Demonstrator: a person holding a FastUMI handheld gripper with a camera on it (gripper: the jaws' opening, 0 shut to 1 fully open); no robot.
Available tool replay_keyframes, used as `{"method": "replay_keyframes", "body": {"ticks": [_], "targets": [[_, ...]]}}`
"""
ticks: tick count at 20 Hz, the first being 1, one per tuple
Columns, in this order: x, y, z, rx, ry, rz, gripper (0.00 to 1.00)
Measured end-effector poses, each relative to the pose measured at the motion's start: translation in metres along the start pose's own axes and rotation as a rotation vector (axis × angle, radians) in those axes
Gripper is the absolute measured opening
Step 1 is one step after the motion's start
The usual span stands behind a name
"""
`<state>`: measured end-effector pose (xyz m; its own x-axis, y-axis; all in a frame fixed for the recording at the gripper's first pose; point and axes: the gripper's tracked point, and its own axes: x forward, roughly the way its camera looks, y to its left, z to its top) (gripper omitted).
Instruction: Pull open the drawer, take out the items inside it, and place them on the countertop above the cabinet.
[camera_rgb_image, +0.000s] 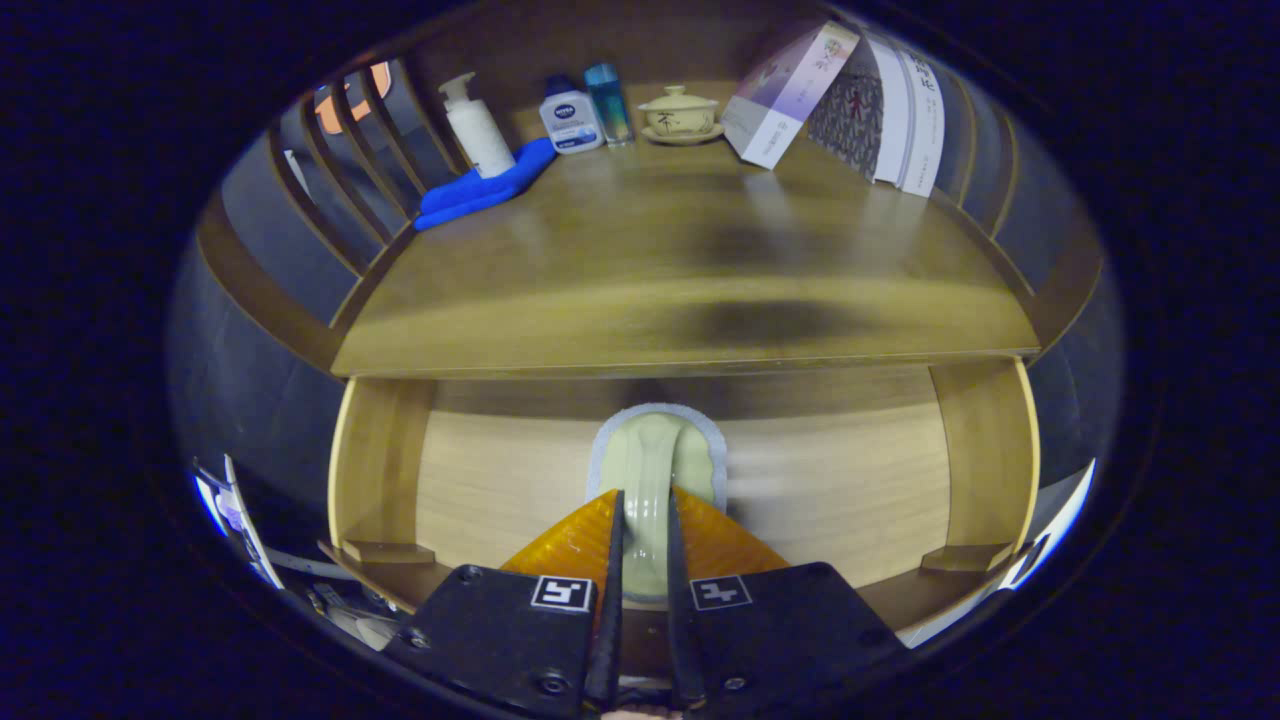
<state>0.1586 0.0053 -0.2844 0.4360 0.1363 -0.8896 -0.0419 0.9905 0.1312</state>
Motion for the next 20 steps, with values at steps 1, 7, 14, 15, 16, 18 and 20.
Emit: {"method": "replay_keyframes", "body": {"ticks": [1, 7, 14, 15, 16, 18, 20], "targets": [[-0.009, 0.001, 0.001, 0.001, -0.009, 0.004, 0.23], [-0.061, 0.005, 0.018, -0.036, -0.089, 0.010, 0.22], [-0.068, 0.003, 0.065, -0.004, -0.117, 0.000, 0.22], [-0.065, 0.001, 0.072, 0.007, -0.112, -0.007, 0.22], [-0.061, -0.002, 0.082, 0.017, -0.110, -0.012, 0.23], [-0.054, -0.006, 0.101, 0.052, -0.108, -0.016, 0.23], [-0.044, -0.005, 0.116, 0.050, -0.094, -0.011, 0.22]]}}
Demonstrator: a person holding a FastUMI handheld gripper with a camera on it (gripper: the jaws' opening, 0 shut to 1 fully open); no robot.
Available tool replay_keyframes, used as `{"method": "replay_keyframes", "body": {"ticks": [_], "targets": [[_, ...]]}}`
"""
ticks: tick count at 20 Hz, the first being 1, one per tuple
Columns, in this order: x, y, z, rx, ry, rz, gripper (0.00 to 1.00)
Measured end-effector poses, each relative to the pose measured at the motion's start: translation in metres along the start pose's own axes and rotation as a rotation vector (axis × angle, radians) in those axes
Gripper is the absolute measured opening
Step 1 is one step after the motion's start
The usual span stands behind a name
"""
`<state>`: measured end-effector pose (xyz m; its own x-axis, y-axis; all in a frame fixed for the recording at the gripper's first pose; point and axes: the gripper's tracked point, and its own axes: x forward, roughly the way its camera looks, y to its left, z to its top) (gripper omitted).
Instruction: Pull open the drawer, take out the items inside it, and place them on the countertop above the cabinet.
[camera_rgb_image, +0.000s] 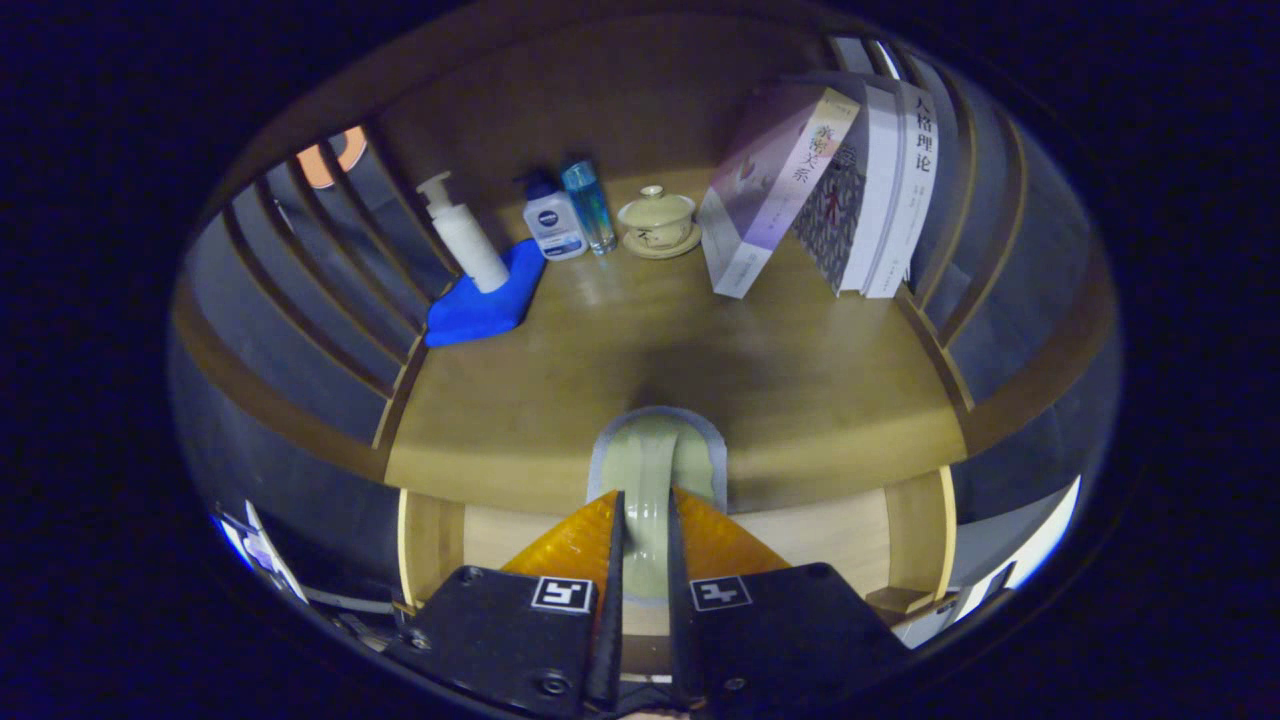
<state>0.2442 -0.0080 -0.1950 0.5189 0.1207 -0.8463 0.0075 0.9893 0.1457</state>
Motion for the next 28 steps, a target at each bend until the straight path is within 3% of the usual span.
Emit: {"method": "replay_keyframes", "body": {"ticks": [6, 14, 17, 20, 27, 28], "targets": [[0.034, 0.005, 0.021, 0.019, 0.053, -0.003, 0.22], [0.044, 0.003, 0.034, -0.013, 0.008, -0.005, 0.25], [0.039, 0.011, 0.032, 0.031, -0.021, 0.059, 0.54], [0.029, 0.006, 0.028, 0.017, -0.083, 0.056, 0.82], [-0.023, 0.011, 0.011, 0.022, -0.331, 0.098, 0.82], [-0.031, 0.009, 0.008, 0.006, -0.373, 0.089, 0.92]]}}
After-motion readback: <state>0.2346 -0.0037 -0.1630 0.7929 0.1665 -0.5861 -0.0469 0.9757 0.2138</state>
